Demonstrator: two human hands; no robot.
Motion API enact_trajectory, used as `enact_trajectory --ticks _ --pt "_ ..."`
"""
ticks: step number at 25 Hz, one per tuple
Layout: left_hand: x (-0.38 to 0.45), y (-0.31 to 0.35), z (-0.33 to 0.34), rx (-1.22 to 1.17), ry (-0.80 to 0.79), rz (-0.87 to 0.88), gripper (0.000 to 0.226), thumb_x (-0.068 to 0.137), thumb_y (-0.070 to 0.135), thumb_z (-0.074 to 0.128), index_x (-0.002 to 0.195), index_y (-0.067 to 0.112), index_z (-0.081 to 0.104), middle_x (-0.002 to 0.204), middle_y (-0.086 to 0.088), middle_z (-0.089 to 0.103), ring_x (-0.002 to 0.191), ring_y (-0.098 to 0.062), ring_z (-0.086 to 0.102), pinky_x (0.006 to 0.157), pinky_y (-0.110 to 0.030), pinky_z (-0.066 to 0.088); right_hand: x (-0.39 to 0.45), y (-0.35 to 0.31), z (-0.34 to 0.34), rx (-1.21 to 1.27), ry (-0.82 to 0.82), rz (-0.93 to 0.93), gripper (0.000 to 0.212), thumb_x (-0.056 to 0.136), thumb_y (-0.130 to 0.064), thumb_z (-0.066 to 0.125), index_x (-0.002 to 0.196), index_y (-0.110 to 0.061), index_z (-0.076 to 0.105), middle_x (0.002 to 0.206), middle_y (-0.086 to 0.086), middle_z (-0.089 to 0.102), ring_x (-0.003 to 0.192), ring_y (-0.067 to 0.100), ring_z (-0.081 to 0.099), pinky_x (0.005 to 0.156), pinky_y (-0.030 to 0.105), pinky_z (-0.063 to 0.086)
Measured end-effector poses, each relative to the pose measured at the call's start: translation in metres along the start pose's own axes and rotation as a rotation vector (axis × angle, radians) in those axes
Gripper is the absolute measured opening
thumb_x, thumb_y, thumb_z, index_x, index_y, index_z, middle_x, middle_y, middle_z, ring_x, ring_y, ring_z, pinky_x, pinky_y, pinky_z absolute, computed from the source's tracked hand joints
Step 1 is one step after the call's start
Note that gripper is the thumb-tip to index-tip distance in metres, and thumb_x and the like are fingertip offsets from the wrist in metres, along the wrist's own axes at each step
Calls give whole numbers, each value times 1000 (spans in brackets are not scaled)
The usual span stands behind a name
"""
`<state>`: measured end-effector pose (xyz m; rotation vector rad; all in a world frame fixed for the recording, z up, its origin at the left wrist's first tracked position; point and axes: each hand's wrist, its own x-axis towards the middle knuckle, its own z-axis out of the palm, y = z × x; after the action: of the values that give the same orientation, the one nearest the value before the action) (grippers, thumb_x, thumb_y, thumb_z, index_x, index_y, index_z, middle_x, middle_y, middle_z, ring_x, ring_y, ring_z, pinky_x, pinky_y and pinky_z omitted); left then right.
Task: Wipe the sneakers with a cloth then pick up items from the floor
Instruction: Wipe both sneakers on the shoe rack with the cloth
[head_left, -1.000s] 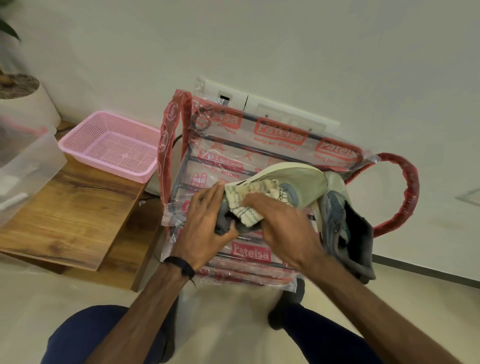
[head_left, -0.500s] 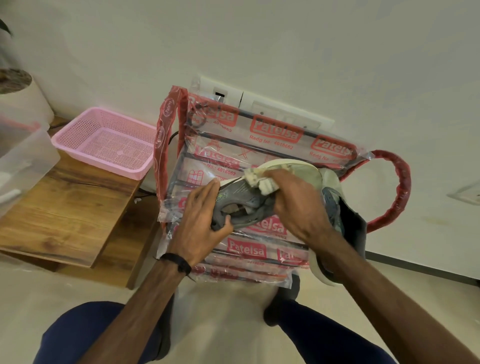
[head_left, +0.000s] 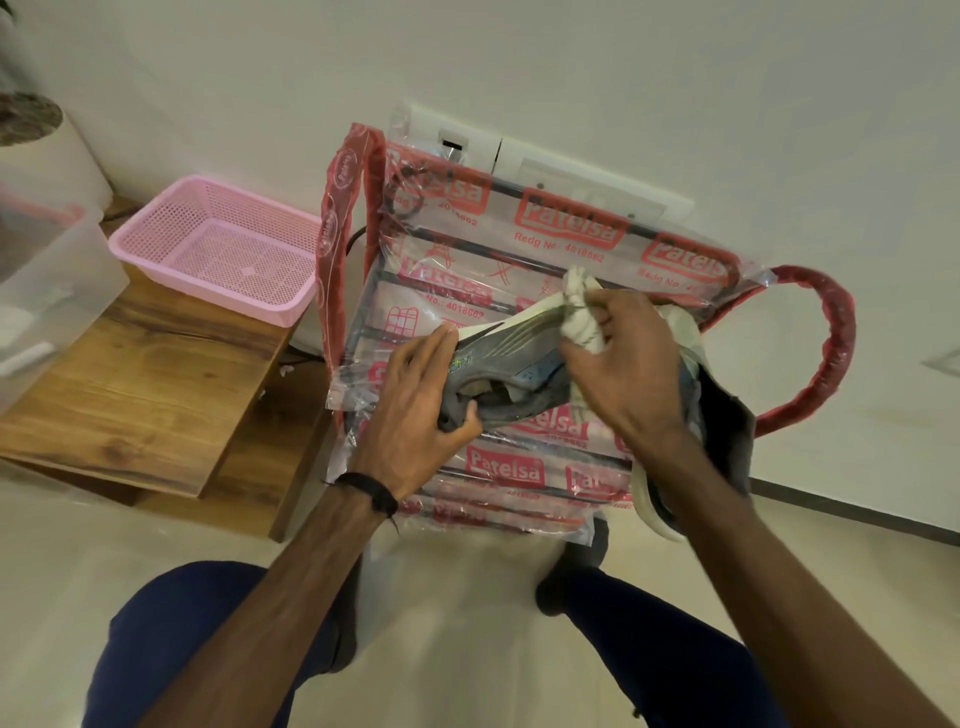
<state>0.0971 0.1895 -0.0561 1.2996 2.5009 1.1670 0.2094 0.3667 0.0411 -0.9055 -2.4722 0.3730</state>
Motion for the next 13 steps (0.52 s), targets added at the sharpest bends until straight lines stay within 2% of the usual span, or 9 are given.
enact_trajectory --ticks 2,4,6,10,13 --pt "-1 0 0 10 -6 5 82 89 37 63 157 10 26 159 -6 32 145 -21 22 116 -33 26 -9 -3 16 -182 -21 -78 49 77 -11 66 126 -8 63 112 11 57 102 30 53 87 39 45" --pt "-2 0 1 23 2 6 81 89 38 62 156 10 27 159 -7 32 145 -21 23 116 -32 24 -15 -10 22 -212 39 -61 58 69 3 62 126 -5 64 117 14 55 108 33 51 92 43 46" --pt "-1 0 2 29 5 9 81 89 38 61 156 9 28 159 -7 33 145 -22 23 116 -32 24 -26 -19 27 -188 39 -35 60 67 11 59 125 -2 65 118 14 58 109 31 52 96 40 46" --pt "-1 -2 2 38 7 8 82 87 40 62 155 8 29 159 -8 33 145 -22 23 115 -32 23 -48 -37 28 -80 -141 -156 51 73 9 60 120 -6 68 114 9 62 104 25 53 93 38 47" --pt "-2 -3 2 30 -11 12 85 87 35 70 157 10 27 161 -5 30 147 -21 19 115 -31 21 -48 -30 12 -105 -272 -399 52 76 8 57 126 -9 64 117 6 62 106 22 52 93 35 48"
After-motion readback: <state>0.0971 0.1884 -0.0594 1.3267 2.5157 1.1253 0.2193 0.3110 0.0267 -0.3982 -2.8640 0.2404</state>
